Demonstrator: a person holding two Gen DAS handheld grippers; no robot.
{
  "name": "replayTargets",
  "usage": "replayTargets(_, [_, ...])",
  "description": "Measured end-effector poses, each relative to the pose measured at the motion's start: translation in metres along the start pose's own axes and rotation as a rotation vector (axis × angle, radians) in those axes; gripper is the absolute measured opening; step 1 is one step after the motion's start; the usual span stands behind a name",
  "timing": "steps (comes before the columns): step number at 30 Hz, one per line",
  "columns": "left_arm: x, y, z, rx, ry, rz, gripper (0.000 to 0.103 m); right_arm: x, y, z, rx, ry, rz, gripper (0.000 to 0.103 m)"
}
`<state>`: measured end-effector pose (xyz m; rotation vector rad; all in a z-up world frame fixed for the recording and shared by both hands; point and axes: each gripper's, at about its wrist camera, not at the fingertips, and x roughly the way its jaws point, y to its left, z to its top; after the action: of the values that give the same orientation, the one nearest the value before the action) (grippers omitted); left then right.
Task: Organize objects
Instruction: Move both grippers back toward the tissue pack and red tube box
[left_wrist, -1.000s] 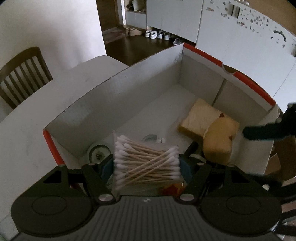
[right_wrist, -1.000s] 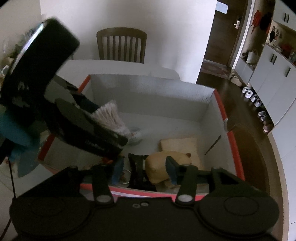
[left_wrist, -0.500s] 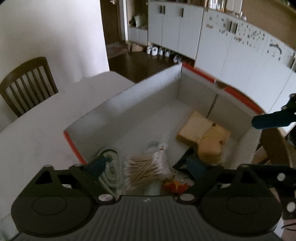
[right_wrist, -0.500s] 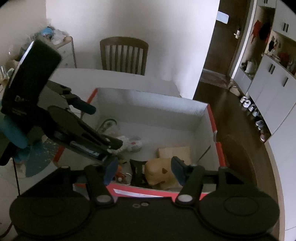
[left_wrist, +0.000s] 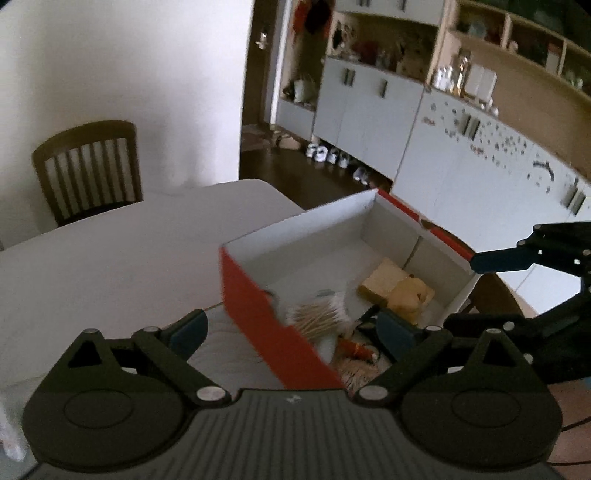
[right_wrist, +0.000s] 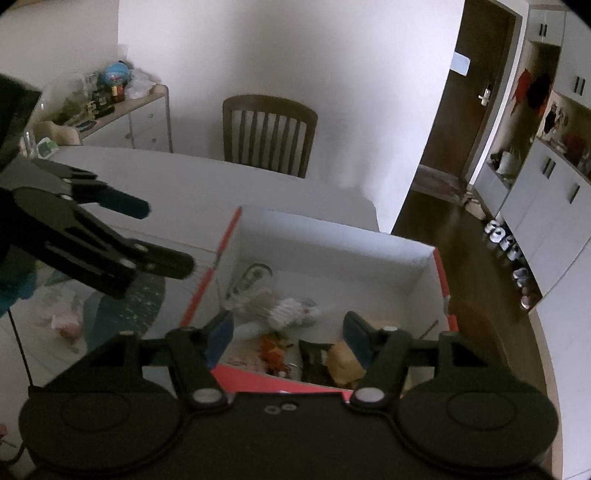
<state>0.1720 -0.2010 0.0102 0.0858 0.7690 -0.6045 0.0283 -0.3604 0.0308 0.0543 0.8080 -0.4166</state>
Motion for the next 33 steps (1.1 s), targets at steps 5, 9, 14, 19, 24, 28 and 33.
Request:
replayTargets(5, [-0.040,0.037,-0.017,-0.053,-0.028,0.035,0.098,-0.001,0.029,0.008,-0.009,-0.011,0.009,0.069])
replayTargets(9, [-0.069,0.067,-0.032,-0.070,-0.049,0.078,0.098,0.002,0.056,0.013,-0.003,-0.010,0.028,0.070])
replayTargets(14, [-0.096,0.105,-0.059,-0.102,-0.042,0.128,0.098,0.012,0.094,0.017,-0.001,0.005,0.060,0.072])
replayTargets(19, [-0.114,0.144,-0.082,-0.136,-0.031,0.164,0.098,0.022,0.133,0.022,-0.007,0.030,0.086,0.075])
replayTargets(24, [-0.124,0.176,-0.102,-0.139,-0.019,0.175,0.098,0.032,0.165,0.025,-0.002,0.047,0.110,0.079])
replayTargets(28, [-0.128,0.197,-0.115,-0.133,-0.013,0.181,0.103,0.043,0.187,0.023,0.012,0.072,0.117,0.080])
replayTargets(33, [-0.128,0.227,-0.124,-0.141,0.001,0.204,0.103,0.059,0.209,0.020,0.031,0.108,0.119,0.080])
